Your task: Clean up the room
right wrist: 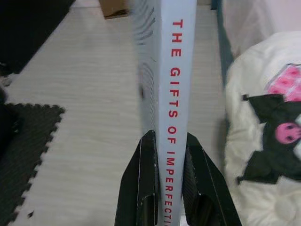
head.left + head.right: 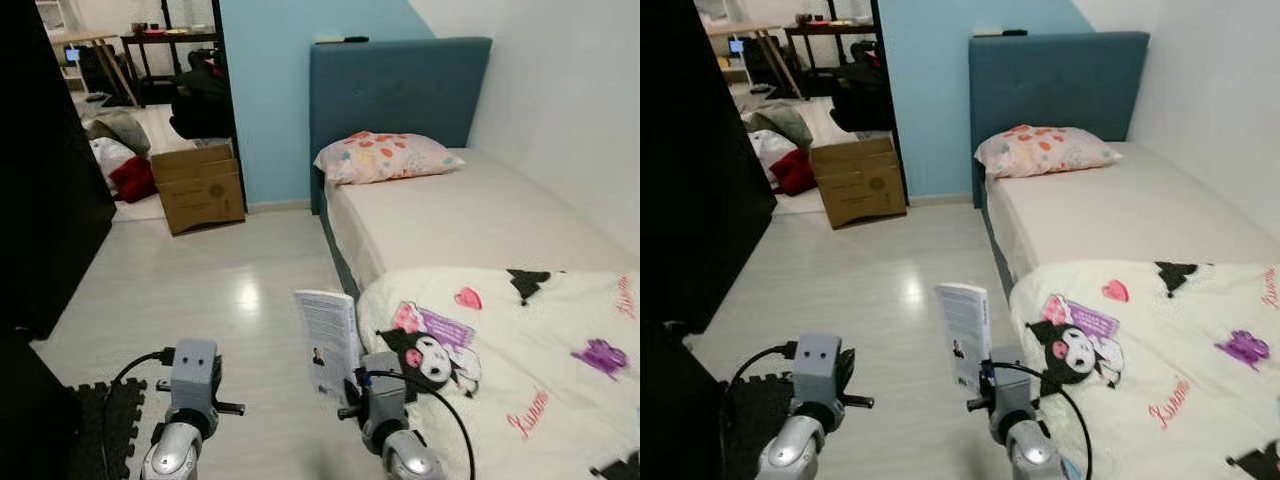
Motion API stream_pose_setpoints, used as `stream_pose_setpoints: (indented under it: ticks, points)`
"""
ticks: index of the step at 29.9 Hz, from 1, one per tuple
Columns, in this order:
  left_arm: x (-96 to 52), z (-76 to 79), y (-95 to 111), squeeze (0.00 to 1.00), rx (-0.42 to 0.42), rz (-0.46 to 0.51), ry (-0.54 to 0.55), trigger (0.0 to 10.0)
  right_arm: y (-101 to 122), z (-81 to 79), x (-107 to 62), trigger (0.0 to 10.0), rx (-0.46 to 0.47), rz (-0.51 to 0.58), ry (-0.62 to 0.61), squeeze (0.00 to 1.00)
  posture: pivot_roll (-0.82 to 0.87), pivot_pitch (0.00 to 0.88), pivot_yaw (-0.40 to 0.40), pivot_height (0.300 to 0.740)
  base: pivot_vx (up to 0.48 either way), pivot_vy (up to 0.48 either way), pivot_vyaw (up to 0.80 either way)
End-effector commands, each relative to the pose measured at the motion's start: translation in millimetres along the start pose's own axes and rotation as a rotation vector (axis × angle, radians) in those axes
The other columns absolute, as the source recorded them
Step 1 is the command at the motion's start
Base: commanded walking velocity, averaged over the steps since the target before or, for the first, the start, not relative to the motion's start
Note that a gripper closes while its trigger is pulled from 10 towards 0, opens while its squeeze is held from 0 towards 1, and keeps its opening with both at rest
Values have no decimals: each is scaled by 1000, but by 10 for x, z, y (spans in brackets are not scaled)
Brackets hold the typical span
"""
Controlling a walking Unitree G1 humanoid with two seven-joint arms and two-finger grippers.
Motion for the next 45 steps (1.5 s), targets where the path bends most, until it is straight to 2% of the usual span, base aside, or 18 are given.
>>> stream_pose_setpoints:
  ticks: [1, 21, 45]
  points:
    - [-11, -19, -36, 0, 7, -12, 1, 10000, 53, -10, 11, 10000, 15, 29, -4, 0, 38, 26, 11, 740, 364, 0, 0]
    - [2, 48, -64, 0, -15, -26, -29, 10000, 30, 48, -5, 10000, 31, 22, -28, 0, 28, 23, 23, 740, 362, 0, 0]
    - [-2, 48, -69, 0, -15, -23, -28, 10000, 41, 61, -9, 10000, 31, 27, -28, 0, 26, 21, 23, 740, 361, 0, 0]
Point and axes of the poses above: a point about 5 cm out from each wrist's last joint towards the gripper, its own x axis pointing out of the wrist towards the gripper, its own y axis along the axis of the wrist's last joint, z = x × y, the point moved 5 cm from there along x, pointing out of the wrist towards the gripper, and after that the axes turned 10 degrees about x, right-handed, at the moved point
